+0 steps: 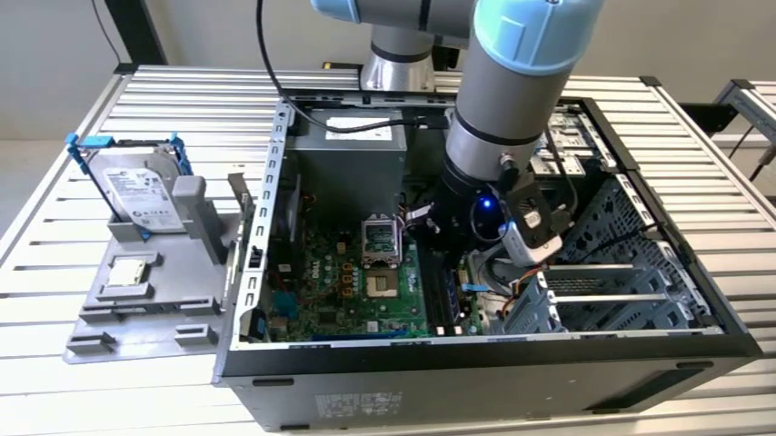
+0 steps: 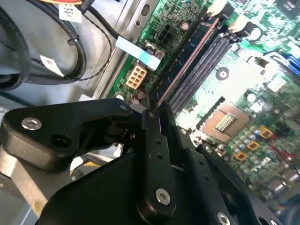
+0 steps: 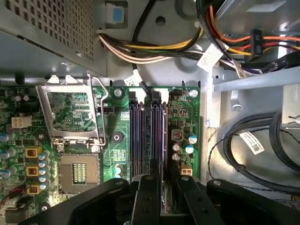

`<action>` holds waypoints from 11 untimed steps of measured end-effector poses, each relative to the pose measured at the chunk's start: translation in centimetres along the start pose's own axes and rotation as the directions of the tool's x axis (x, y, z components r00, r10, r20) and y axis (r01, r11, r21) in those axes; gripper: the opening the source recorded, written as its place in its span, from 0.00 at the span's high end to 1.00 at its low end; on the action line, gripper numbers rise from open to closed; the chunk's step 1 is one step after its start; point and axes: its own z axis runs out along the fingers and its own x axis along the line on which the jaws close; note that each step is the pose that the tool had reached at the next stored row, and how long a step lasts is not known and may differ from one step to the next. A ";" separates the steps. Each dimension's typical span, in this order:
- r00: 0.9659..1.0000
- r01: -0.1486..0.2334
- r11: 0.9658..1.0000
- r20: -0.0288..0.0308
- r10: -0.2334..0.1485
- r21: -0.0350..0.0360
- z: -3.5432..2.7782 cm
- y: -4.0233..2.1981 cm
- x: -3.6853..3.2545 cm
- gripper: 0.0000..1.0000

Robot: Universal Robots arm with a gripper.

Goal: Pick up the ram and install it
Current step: 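Insert the ram into the slot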

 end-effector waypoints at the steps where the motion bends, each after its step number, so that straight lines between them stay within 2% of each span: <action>1: 1.000 0.000 1.000 0.000 0.000 0.000 -0.45 0.00 0.00 0.00; 6: 1.000 0.000 1.000 -0.001 0.000 0.000 -2.66 0.01 0.00 0.00; 10: 1.000 0.000 1.000 -0.001 0.000 0.000 -2.72 0.01 0.01 0.00; 11: 1.000 0.000 1.000 -0.001 0.000 0.000 -2.72 0.01 0.01 1.00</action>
